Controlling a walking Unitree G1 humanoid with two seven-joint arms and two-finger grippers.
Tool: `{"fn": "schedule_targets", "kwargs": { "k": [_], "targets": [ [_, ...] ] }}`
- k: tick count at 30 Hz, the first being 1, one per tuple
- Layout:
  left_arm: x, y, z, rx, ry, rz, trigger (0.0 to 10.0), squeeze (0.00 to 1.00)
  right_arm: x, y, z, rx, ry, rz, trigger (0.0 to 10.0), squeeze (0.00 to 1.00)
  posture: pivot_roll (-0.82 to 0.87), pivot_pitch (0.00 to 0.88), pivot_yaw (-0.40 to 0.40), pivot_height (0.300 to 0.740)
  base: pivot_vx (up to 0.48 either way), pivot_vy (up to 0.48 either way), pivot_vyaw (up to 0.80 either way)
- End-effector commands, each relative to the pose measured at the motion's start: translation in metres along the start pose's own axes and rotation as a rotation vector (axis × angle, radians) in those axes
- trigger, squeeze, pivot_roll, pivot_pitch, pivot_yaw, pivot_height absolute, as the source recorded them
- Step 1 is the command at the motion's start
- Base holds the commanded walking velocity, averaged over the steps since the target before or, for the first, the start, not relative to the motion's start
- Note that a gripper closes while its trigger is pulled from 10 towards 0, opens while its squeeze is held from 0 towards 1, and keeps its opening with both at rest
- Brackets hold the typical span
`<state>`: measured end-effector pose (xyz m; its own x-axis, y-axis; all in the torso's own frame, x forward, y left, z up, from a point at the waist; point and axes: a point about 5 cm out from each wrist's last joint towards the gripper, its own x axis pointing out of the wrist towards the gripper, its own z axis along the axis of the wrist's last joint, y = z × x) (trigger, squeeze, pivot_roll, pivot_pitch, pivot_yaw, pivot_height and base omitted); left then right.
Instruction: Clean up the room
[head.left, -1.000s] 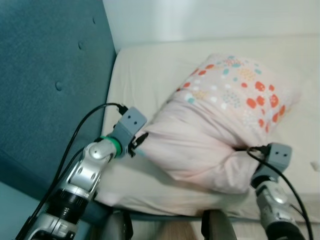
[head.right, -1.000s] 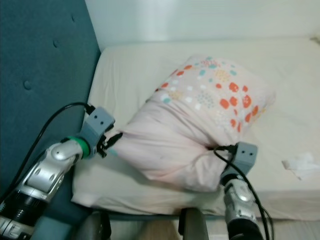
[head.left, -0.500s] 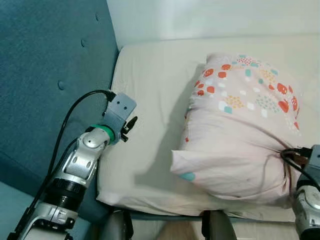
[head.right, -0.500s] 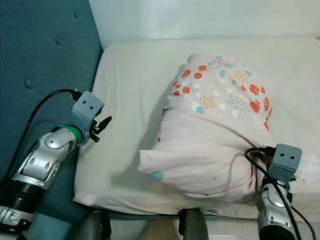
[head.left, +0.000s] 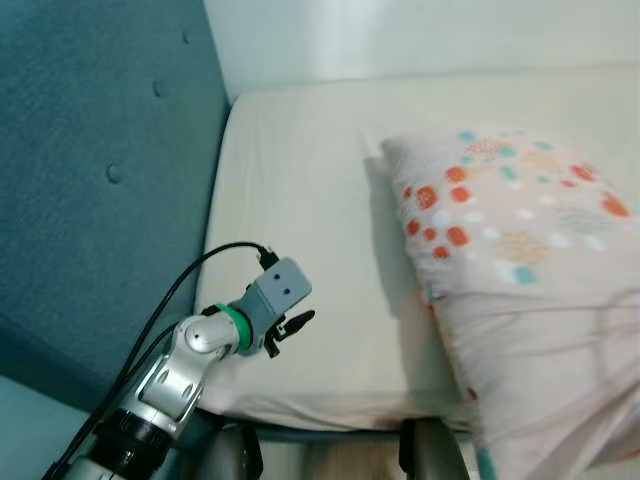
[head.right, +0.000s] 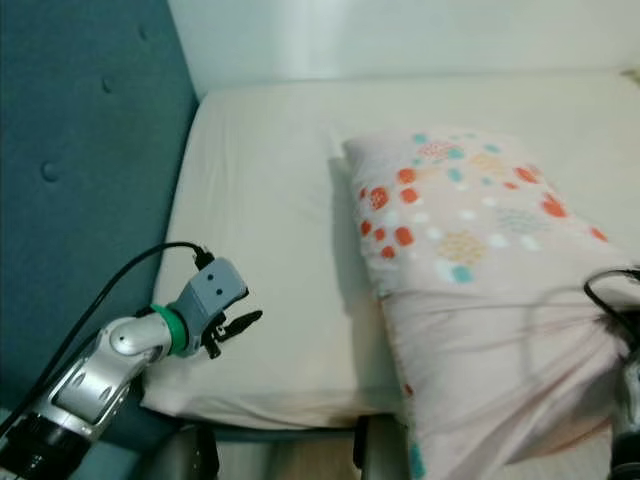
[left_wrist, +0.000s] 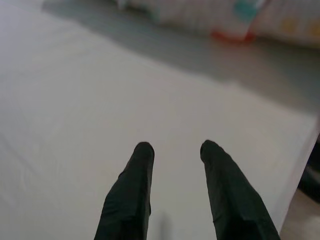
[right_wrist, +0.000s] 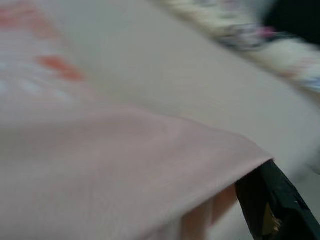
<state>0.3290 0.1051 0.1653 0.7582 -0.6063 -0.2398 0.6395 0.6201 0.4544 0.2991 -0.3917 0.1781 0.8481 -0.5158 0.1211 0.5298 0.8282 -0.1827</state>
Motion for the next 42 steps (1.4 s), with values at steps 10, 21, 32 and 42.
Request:
{"fn": "schedule_targets", "kwargs": {
  "k": [10,21,32,42],
  "targets": [
    [-0.001,-0.005,-0.008,-0.006,0.028,0.009,10.0,0.00,-0.079,0.151,-0.056,0.095,0.156,0.831,10.0,1.00,-0.12,0.176,0.140,0.596,0.000,0.000,0.00],
    [0.005,-0.009,-0.007,-0.024,0.029,0.014,10.0,0.00,-0.098,0.097,0.061,0.640,-0.251,1.014,10.0,0.00,-0.16,0.173,0.146,0.596,0.000,0.000,0.00],
    [0.008,-0.004,-0.003,-0.025,0.018,0.031,10.0,0.00,-0.109,0.114,0.091,0.457,-0.324,1.197,10.0,0.00,-0.15,0.164,0.141,0.596,0.000,0.000,0.00],
    [0.009,-0.007,-0.005,-0.031,0.023,0.026,10.0,0.00,-0.063,-0.007,0.035,0.423,-0.216,0.208,10.0,0.00,-0.16,0.169,0.149,0.596,0.000,0.000,0.00]
  ]
}}
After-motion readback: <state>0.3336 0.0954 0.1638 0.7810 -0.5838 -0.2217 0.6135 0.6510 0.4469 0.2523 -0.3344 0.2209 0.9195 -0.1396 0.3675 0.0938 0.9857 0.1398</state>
